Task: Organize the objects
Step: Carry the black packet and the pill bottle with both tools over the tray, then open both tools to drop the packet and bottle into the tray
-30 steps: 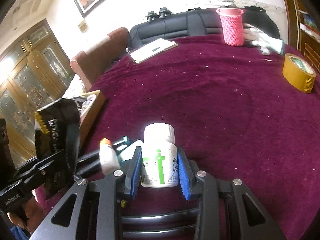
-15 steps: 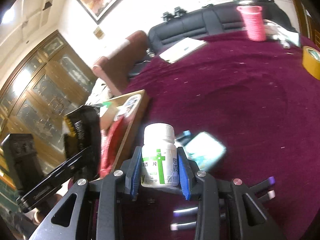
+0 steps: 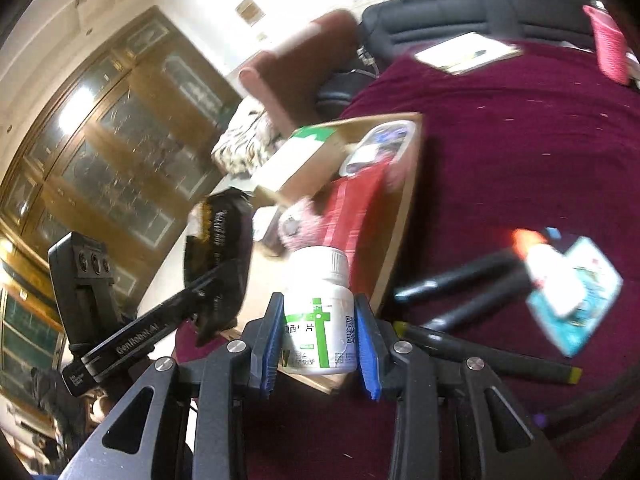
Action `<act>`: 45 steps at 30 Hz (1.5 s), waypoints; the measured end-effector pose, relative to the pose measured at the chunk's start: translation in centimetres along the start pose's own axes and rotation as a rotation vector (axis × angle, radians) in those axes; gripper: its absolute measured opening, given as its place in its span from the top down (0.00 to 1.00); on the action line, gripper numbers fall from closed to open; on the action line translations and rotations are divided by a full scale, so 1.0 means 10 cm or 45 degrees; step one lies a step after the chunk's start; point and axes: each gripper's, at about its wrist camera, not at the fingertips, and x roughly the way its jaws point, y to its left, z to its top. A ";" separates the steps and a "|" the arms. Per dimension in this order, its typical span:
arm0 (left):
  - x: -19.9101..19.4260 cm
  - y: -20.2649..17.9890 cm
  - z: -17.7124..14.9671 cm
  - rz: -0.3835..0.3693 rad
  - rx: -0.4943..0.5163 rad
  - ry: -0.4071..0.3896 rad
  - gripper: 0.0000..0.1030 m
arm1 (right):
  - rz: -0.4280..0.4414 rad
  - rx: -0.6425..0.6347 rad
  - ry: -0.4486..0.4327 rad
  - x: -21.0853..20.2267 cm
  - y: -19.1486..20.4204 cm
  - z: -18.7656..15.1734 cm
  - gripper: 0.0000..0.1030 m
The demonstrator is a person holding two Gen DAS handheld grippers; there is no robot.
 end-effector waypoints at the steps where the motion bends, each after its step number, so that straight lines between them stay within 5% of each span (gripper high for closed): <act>1: -0.01 0.07 -0.01 0.014 -0.014 0.008 0.73 | -0.001 -0.018 0.015 0.08 0.06 0.02 0.64; 13: 0.05 0.53 0.09 0.178 -0.093 0.027 0.72 | -0.008 -0.068 0.115 0.78 0.36 0.06 0.63; 22: 0.09 0.49 0.08 0.309 0.027 0.061 0.72 | -0.009 -0.081 0.139 0.95 0.40 0.02 0.63; 34: -0.02 0.52 0.07 0.272 0.022 0.030 0.57 | 0.082 -0.066 0.144 0.90 0.36 0.02 0.60; 45: -0.12 0.30 0.10 0.263 0.080 -0.003 0.57 | 0.122 -0.028 0.098 0.67 0.22 0.02 0.60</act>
